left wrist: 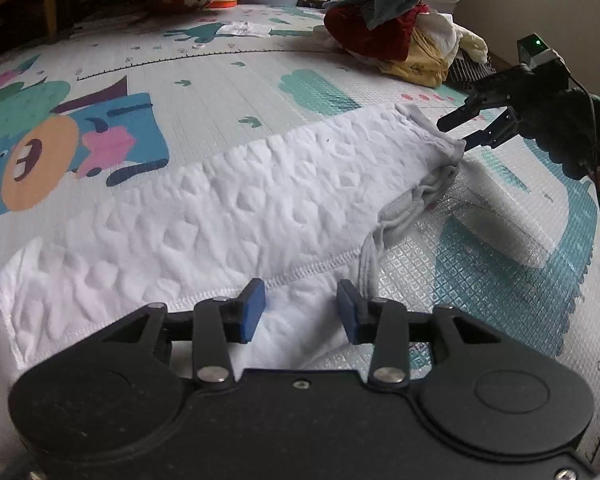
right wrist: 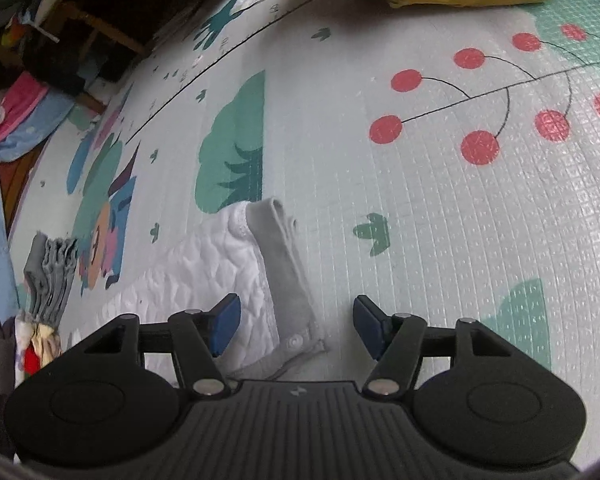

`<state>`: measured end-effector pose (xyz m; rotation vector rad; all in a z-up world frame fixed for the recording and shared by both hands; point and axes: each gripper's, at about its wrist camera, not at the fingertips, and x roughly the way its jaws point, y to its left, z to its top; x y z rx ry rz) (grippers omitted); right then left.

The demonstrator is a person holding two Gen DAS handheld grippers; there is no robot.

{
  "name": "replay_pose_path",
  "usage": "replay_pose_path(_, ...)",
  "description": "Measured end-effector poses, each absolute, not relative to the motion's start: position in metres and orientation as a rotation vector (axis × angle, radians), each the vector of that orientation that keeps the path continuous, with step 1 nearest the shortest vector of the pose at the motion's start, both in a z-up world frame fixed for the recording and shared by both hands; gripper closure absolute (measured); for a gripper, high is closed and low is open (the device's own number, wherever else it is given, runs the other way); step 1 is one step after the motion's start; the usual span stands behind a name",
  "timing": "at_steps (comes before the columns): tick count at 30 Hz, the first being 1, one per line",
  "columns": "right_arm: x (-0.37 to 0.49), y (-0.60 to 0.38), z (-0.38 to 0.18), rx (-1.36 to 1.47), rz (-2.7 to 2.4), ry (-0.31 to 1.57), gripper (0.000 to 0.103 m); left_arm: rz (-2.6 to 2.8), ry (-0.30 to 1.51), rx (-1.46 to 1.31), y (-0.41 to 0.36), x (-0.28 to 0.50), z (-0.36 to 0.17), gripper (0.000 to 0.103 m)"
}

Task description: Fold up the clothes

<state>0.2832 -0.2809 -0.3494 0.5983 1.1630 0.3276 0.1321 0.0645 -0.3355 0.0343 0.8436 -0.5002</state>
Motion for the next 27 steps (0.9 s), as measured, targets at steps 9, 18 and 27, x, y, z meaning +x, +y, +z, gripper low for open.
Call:
replay_pose_path(9, 0.286, -0.280, -0.354, 0.556, 0.377, 1.206, 0.076, -0.498, 0.846, 0.022, 0.065, 0.131, -0.337, 0.063)
replay_pose_path(18, 0.283, -0.257, -0.347, 0.367, 0.389, 1.165, 0.082, -0.500, 0.847, 0.016, 0.066, 0.132, -0.338, 0.062)
replay_pose_path(27, 0.280, -0.263, -0.323, 0.380, 0.468, 1.111, 0.091, -0.512, 0.847, 0.009, 0.068, 0.132, -0.339, 0.062)
